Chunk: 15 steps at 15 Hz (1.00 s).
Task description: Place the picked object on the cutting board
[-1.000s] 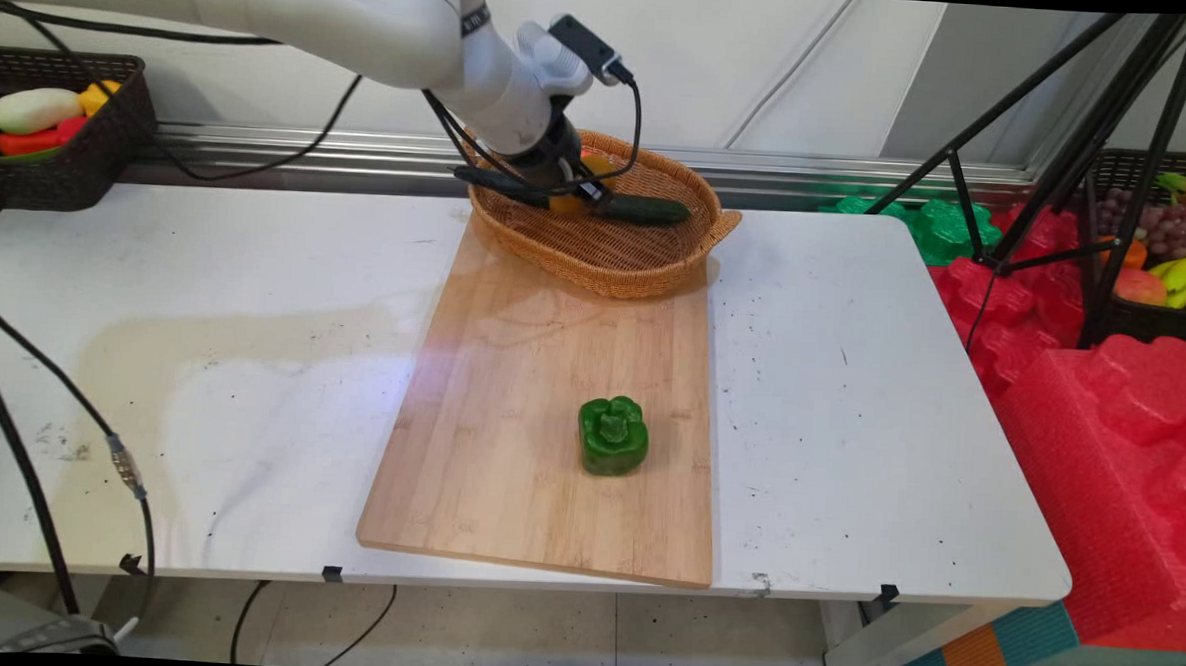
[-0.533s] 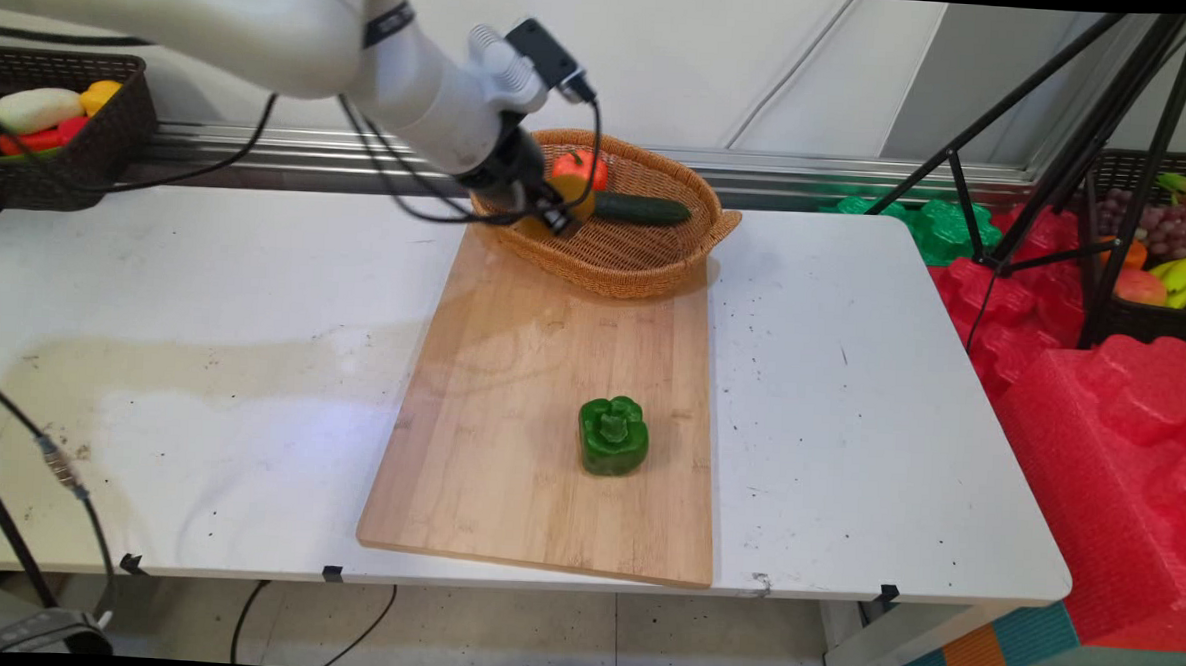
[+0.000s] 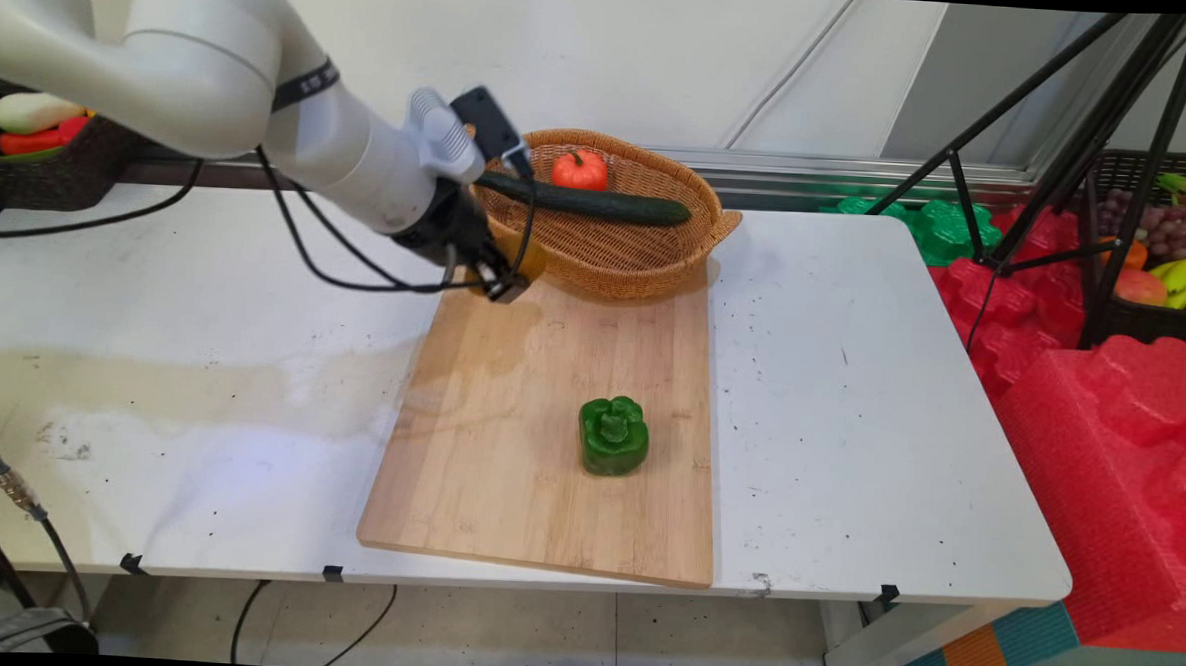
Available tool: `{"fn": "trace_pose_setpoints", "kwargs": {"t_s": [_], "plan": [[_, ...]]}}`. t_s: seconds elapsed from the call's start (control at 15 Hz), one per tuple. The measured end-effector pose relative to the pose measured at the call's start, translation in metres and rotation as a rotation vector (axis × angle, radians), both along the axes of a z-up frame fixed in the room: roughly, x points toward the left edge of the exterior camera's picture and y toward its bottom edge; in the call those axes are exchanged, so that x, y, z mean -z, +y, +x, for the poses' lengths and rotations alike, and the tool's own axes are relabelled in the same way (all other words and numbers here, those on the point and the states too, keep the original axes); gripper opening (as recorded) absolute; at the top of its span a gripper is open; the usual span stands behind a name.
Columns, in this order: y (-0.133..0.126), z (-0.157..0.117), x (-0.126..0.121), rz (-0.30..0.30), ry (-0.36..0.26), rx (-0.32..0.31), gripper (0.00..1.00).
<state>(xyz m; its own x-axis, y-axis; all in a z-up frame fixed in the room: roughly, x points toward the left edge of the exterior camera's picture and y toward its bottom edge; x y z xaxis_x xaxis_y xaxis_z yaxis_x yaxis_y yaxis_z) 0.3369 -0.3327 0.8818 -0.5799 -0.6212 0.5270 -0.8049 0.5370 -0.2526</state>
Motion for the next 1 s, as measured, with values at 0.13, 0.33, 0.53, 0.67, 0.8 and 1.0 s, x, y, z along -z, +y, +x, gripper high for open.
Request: {"fn": "trace_pose_setpoints", "kwargs": {"t_s": [0.13,0.33,0.53,0.67,0.8,1.0], "plan": [[0.003,0.004,0.008,0.016,-0.016,0.015,0.0],[0.001,0.01,0.028,0.049,-0.042,0.05,0.0],[-0.003,0.012,0.044,0.073,-0.055,0.078,0.0],[-0.007,0.011,0.053,0.086,-0.061,0.096,0.0],[-0.011,0.012,0.064,0.102,-0.067,0.114,0.0],[-0.015,0.011,0.074,0.118,-0.07,0.131,0.0]]}}
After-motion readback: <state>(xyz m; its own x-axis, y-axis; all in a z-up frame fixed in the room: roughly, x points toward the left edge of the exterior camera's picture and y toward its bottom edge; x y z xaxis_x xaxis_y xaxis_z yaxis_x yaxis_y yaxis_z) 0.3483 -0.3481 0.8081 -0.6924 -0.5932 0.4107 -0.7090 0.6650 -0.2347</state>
